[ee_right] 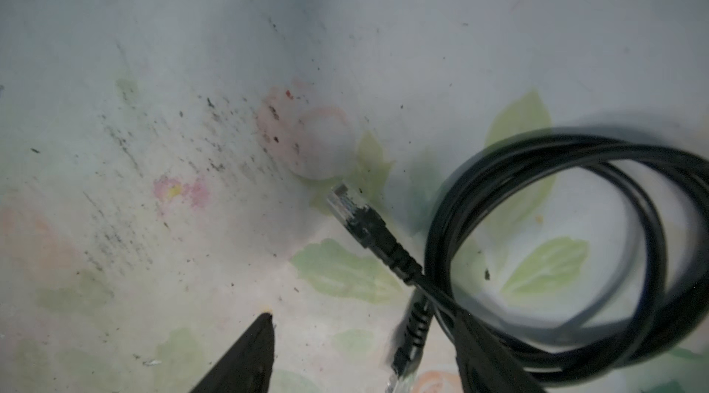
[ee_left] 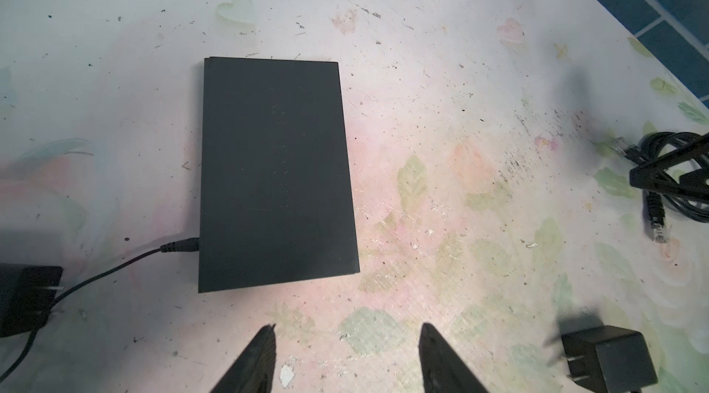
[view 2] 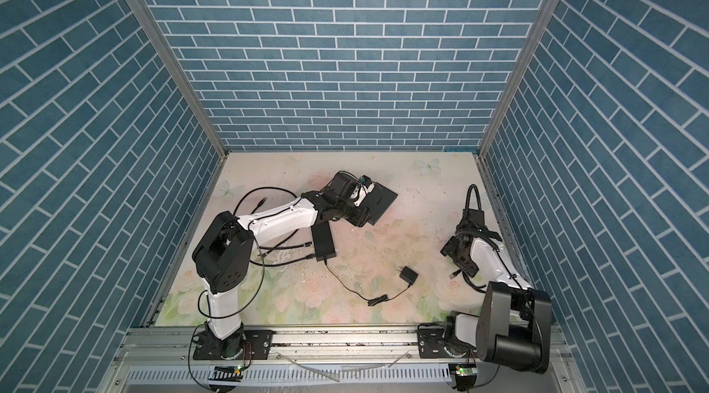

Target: Insert the plug into the switch port

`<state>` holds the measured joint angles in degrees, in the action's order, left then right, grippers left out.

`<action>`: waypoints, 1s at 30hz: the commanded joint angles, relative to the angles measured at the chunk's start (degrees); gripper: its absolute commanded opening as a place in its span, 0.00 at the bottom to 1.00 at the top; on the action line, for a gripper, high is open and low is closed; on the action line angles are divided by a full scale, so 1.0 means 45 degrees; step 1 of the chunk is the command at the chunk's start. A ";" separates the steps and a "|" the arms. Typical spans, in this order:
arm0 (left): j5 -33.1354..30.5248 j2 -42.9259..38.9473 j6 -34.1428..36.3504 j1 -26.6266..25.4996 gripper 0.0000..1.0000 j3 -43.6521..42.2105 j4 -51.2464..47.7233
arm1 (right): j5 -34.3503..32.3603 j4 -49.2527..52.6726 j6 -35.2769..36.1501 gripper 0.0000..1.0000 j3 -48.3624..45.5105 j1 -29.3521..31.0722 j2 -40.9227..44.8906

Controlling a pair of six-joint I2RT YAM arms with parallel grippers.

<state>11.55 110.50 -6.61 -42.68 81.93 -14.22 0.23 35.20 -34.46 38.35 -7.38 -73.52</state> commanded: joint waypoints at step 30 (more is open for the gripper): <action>-0.0181 0.0251 -0.0035 -0.0028 0.59 0.1012 -0.0356 | 0.0903 0.1696 0.2869 0.67 0.1293 -0.1132 -0.0499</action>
<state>11.53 111.61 -7.22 -42.68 85.45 -14.55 4.67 41.82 -23.31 46.11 -12.21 -76.62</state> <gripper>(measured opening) 0.596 0.655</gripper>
